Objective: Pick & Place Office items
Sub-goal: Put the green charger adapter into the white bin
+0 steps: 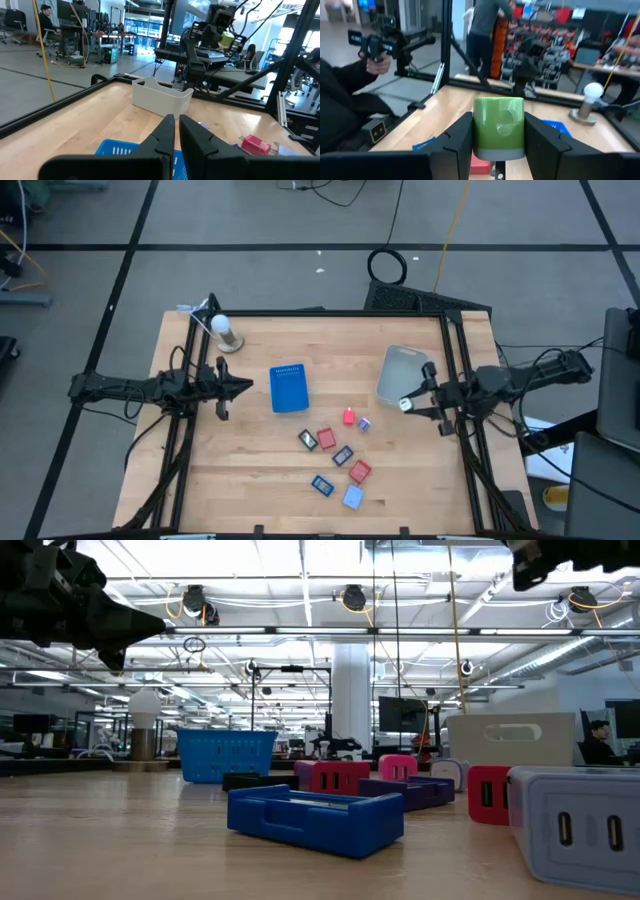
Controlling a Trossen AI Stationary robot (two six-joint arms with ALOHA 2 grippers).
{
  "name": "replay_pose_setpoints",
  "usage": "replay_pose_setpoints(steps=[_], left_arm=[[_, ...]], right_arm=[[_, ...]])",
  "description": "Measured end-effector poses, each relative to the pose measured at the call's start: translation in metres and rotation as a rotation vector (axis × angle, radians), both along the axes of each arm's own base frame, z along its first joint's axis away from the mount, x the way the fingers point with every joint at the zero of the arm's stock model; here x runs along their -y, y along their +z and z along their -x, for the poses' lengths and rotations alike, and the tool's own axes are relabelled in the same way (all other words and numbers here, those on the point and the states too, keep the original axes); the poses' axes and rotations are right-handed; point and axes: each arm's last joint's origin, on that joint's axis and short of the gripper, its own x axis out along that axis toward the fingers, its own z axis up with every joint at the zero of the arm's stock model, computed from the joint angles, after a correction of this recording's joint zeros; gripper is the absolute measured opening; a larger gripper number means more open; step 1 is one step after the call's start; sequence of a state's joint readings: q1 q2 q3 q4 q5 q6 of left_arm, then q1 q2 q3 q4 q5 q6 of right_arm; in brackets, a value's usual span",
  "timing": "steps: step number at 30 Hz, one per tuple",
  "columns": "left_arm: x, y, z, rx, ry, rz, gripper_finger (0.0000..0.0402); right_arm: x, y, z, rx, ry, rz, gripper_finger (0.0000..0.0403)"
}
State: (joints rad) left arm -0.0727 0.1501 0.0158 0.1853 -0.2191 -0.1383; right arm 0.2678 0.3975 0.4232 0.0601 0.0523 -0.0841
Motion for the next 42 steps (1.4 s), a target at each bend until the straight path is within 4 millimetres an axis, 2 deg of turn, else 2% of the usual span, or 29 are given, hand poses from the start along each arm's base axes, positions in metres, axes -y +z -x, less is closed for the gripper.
replay_pose_setpoints(steps=[10, 18, 31, 36, 40, 42], left_arm=[[0.000, 0.000, 0.000, -0.002, 0.000, 0.000, 0.0026], [0.000, 0.000, 0.000, -0.002, 0.000, 0.002, 0.0026], [0.000, 0.000, 0.000, -0.003, 0.000, 0.001, 0.0026], [0.000, 0.000, 0.000, -0.002, 0.000, 0.000, 0.0026], [0.000, 0.000, 0.000, -0.002, 0.000, -0.001, 0.0026], [0.000, 0.000, 0.000, -0.002, 0.000, -0.001, 0.0026]], right_arm=[[0.005, -0.048, 0.016, 0.161, -0.021, -0.007, 0.0128], [0.007, -0.068, 0.019, 0.194, -0.059, -0.005, 0.0128], [0.010, -0.067, 0.021, 0.218, -0.082, -0.024, 0.0128], [0.013, -0.065, 0.019, 0.178, -0.232, 0.015, 0.0128], [0.017, -0.032, 0.020, 0.109, -0.338, 0.069, 0.0128], [0.019, -0.019, 0.016, 0.009, -0.436, 0.105, 0.0128]])
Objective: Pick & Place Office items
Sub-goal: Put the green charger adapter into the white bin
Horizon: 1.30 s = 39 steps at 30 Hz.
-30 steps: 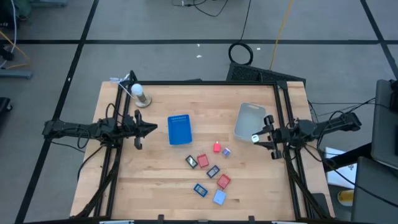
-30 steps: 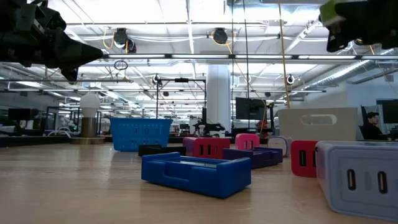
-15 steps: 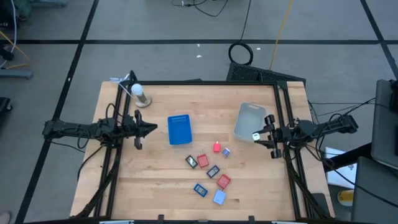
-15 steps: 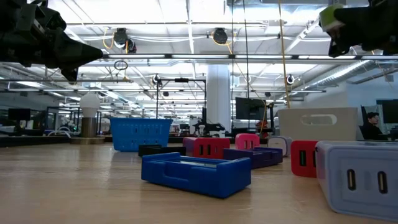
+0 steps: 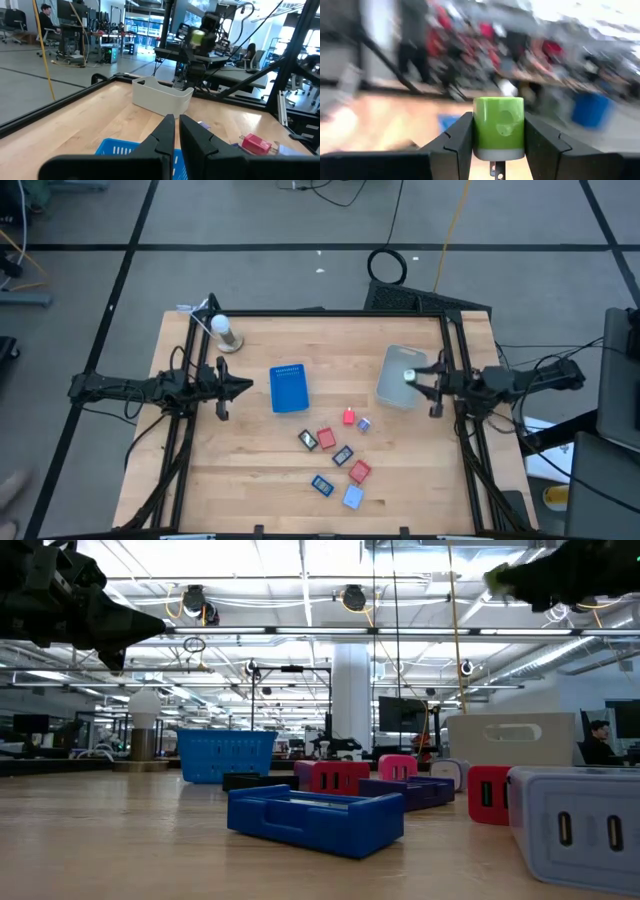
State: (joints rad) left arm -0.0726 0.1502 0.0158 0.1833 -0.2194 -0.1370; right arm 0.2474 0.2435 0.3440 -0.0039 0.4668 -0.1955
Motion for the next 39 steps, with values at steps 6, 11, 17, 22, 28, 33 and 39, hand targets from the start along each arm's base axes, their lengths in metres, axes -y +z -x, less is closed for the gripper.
replay_pose_setpoints(steps=[6, 11, 17, 22, 28, 33, 39], left_arm=[[0.000, 0.000, 0.000, 0.000, 0.001, -0.003, 0.0026], [0.000, 0.000, 0.000, -0.002, 0.001, -0.001, 0.0026], [0.000, -0.001, 0.000, -0.008, 0.000, -0.002, 0.0026], [0.000, -0.001, 0.000, -0.011, 0.001, -0.002, 0.0026], [0.000, -0.001, 0.000, -0.011, 0.000, -0.003, 0.0026], [0.000, -0.002, 0.000, -0.017, 0.000, -0.004, 0.0026], [0.000, -0.003, 0.000, -0.031, 0.000, -0.005, 0.0026]], right_arm=[[0.004, 0.020, -0.019, -0.339, -0.215, 0.006, 0.0128], [0.013, 0.024, -0.037, -0.573, -0.291, -0.100, 0.0128], [0.033, 0.017, -0.057, -0.814, -0.294, -0.330, 0.0128], [0.050, -0.004, -0.065, -0.991, -0.332, -0.452, 0.0128], [0.068, -0.022, -0.075, -1.102, -0.359, -0.561, 0.0128], [0.081, -0.023, -0.086, -1.193, -0.403, -0.616, 0.0128], [0.092, -0.024, -0.107, -1.233, -0.365, -0.652, 0.0128]])
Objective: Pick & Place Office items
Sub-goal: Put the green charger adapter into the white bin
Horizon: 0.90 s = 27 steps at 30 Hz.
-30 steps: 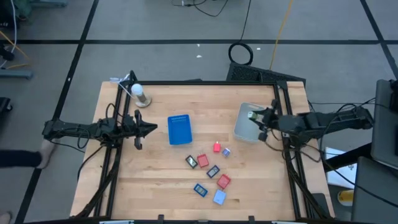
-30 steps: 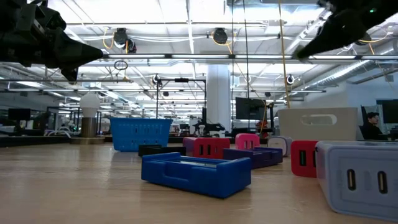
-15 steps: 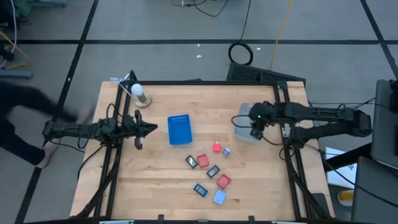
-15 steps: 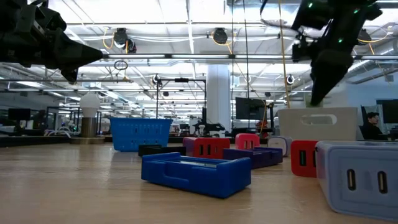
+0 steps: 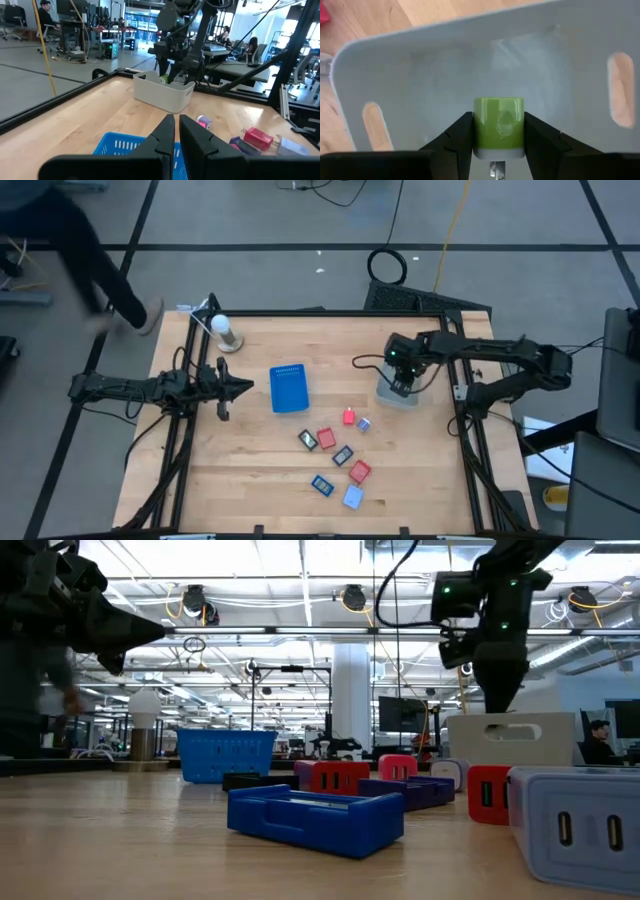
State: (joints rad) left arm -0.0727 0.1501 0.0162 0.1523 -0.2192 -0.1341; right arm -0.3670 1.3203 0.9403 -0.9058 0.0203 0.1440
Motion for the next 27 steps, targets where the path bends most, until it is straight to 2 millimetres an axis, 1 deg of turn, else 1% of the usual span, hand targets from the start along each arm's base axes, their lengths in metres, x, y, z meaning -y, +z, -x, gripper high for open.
replay_pose_setpoints(steps=[8, 16, 22, 27], left_arm=[[0.000, 0.000, 0.000, -0.001, 0.000, -0.006, 0.0026], [0.000, 0.000, 0.000, -0.001, 0.001, -0.008, 0.0026], [0.000, 0.000, 0.000, -0.001, 0.000, -0.008, 0.0026], [0.000, 0.000, 0.000, -0.001, 0.000, -0.007, 0.0026]], right_arm=[[0.007, -0.022, -0.017, -0.068, 0.001, -0.030, 0.0128], [0.010, -0.039, -0.030, -0.059, 0.024, -0.046, 0.0128], [0.010, -0.046, -0.030, -0.068, 0.042, -0.047, 0.0128], [0.008, -0.056, -0.024, -0.082, 0.041, -0.052, 0.0163]])
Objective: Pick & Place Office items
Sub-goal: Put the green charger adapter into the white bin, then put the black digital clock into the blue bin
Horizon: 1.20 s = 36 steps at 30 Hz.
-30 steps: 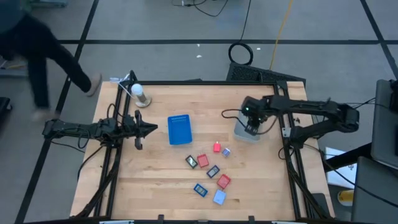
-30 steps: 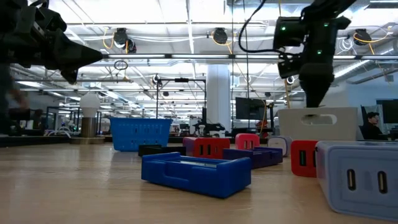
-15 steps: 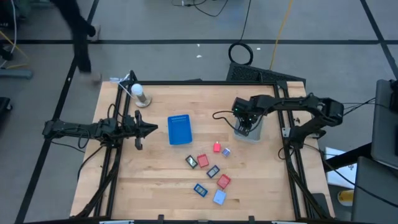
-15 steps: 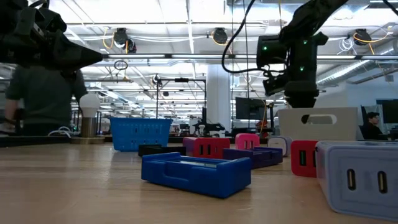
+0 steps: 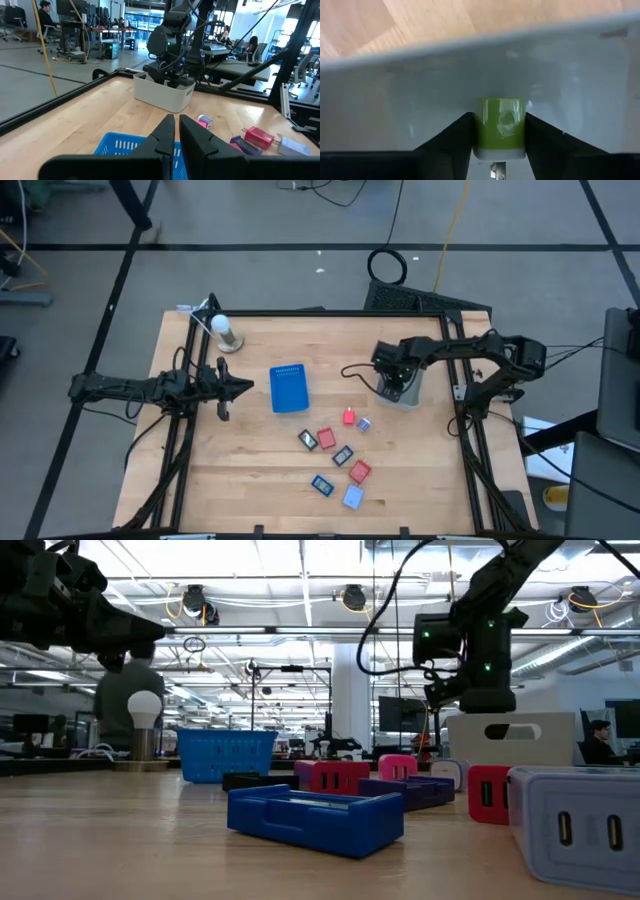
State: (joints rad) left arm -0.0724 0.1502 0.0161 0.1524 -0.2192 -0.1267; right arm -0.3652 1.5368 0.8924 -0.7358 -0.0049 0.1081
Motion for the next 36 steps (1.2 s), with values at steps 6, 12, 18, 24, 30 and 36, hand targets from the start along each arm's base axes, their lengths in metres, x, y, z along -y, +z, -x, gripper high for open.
replay_pose_setpoints(steps=[6, 12, 18, 24, 30, 36], left_arm=[[0.000, 0.000, 0.000, 0.001, 0.000, 0.001, 0.0026], [0.000, 0.000, 0.000, 0.000, 0.000, 0.001, 0.0026], [0.000, 0.000, 0.000, 0.001, 0.000, 0.001, 0.0026], [0.000, 0.000, 0.000, 0.001, 0.000, 0.007, 0.0026], [0.000, 0.000, 0.000, 0.002, 0.000, 0.007, 0.0026], [0.000, 0.000, 0.000, 0.001, 0.000, 0.006, 0.0026]], right_arm=[[-0.003, -0.013, 0.004, 0.048, 0.046, -0.033, 0.0186], [-0.004, -0.010, 0.005, 0.058, 0.051, -0.026, 0.0192], [-0.005, 0.008, 0.010, 0.118, 0.057, 0.004, 0.0210], [-0.009, 0.029, 0.020, 0.189, 0.052, 0.031, 0.0228], [-0.015, 0.066, 0.036, 0.385, 0.058, 0.104, 0.0222], [-0.029, 0.107, 0.060, 0.855, 0.181, 0.198, 0.0157]])
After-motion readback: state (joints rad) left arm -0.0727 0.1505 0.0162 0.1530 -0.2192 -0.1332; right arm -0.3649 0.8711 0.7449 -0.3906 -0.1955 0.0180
